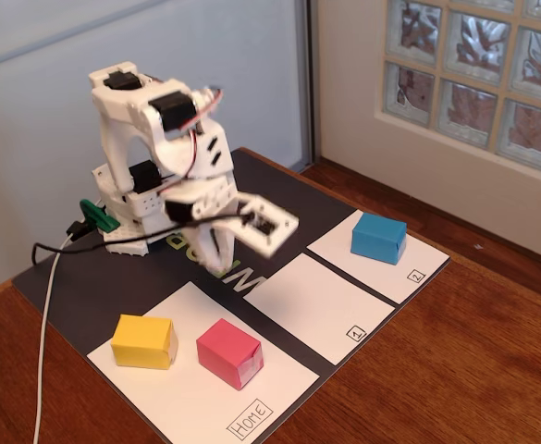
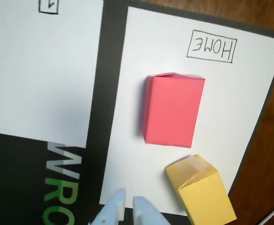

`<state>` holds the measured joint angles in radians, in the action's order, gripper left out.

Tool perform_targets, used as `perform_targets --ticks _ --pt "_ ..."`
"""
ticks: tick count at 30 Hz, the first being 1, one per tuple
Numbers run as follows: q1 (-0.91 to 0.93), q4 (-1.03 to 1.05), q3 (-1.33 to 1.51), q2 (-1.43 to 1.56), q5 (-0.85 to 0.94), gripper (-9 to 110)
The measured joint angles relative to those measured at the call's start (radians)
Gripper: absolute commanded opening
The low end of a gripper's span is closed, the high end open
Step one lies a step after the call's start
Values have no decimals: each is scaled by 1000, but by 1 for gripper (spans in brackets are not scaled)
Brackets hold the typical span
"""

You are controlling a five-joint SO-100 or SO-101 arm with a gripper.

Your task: Move box red to home

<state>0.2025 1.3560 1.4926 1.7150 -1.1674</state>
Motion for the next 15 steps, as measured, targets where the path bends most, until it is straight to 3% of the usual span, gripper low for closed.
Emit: perform_targets --ticks 15 --pt "-103 40 416 488 -86 -1"
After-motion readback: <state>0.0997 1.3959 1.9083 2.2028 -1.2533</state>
